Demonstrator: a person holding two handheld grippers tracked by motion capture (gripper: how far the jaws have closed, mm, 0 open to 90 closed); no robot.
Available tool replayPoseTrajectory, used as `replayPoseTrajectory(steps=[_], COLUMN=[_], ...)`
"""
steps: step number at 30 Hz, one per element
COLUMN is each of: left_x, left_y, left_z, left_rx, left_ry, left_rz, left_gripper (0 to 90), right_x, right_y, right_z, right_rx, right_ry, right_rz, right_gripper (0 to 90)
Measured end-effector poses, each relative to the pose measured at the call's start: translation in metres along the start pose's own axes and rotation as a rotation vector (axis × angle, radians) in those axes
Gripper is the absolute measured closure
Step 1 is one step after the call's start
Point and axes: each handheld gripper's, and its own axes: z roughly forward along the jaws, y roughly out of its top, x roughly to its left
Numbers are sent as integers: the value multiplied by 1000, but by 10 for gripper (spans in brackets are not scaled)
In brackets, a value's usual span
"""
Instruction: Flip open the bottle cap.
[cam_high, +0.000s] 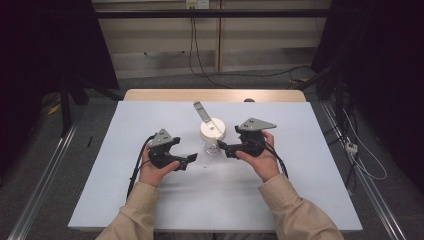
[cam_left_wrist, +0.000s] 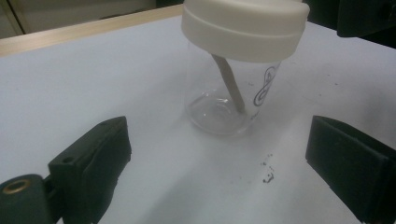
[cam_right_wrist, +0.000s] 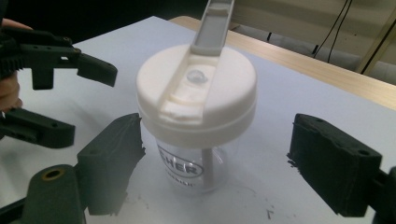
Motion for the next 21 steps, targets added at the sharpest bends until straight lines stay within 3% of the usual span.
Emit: replayPoseTrajectory(steps=[17, 21], left_x=[6, 7], left_y=[-13, -15], left_z=[-24, -29], left_rx=[30, 29], left_ry=[23, 19], left_rz=[6, -9], left_gripper=[65, 65], right_x=[-13, -15], right_y=[-35, -42], right_z=[-22, -28], right_rx=[21, 23], right_ry=[-11, -23], right_rz=[36, 39], right_gripper=[160, 160])
